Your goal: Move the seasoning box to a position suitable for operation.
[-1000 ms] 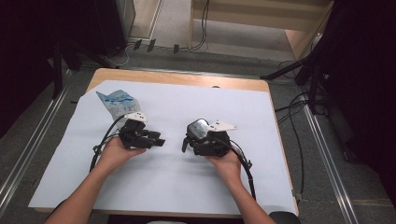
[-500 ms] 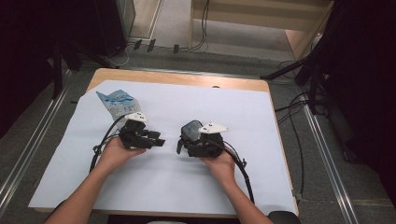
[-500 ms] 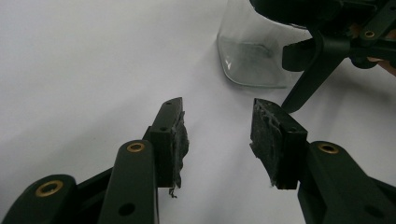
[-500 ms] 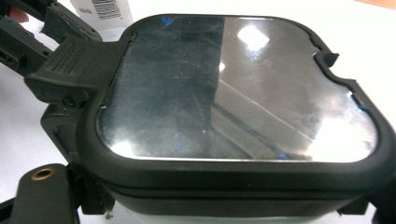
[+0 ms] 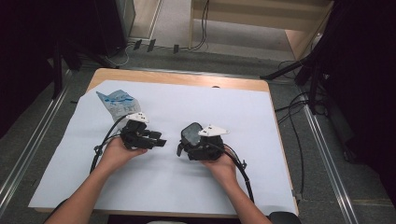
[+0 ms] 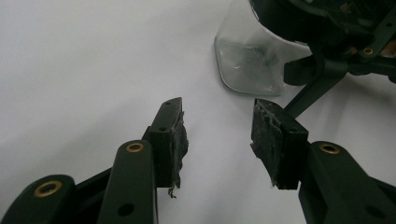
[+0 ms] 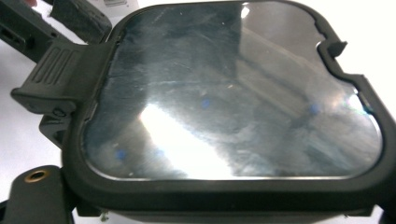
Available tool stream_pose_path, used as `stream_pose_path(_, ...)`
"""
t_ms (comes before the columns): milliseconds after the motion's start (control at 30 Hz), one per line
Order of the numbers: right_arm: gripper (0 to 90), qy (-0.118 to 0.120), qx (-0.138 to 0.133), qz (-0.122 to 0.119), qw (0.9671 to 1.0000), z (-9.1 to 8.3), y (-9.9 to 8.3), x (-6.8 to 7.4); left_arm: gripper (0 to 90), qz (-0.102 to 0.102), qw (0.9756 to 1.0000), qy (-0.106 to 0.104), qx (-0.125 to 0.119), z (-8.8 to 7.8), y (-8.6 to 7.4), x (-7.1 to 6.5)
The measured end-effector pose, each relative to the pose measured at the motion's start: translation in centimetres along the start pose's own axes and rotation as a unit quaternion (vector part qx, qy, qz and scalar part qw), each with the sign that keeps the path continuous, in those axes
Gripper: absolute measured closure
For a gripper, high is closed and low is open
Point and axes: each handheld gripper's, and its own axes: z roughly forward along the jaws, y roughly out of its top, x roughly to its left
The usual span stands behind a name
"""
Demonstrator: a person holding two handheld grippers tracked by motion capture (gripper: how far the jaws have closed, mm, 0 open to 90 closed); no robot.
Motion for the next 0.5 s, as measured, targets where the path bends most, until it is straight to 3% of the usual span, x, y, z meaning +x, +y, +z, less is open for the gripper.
stream_pose_path(133,9.9,0.015,0.001,0.017,0.9997,-0.3,0.1,-0.3,54.7,0.002,1.0000,0.000,-0.001,0.0,0.0,0.0)
stream_pose_path(300,8.8,0.015,0.008,0.003,0.9998,-1.5,0.1,-0.2,56.1,0.003,1.0000,0.000,-0.008,-0.1,0.2,-0.1)
stream_pose_path(400,11.0,0.021,0.022,0.009,0.9995,-2.4,-0.3,-0.1,59.5,0.006,1.0000,-0.003,-0.007,-0.1,0.3,-0.3)
stream_pose_path(500,16.3,0.020,0.014,0.016,0.9996,-3.7,-0.6,-0.2,67.2,0.015,0.9998,-0.013,-0.005,0.0,0.4,-0.6)
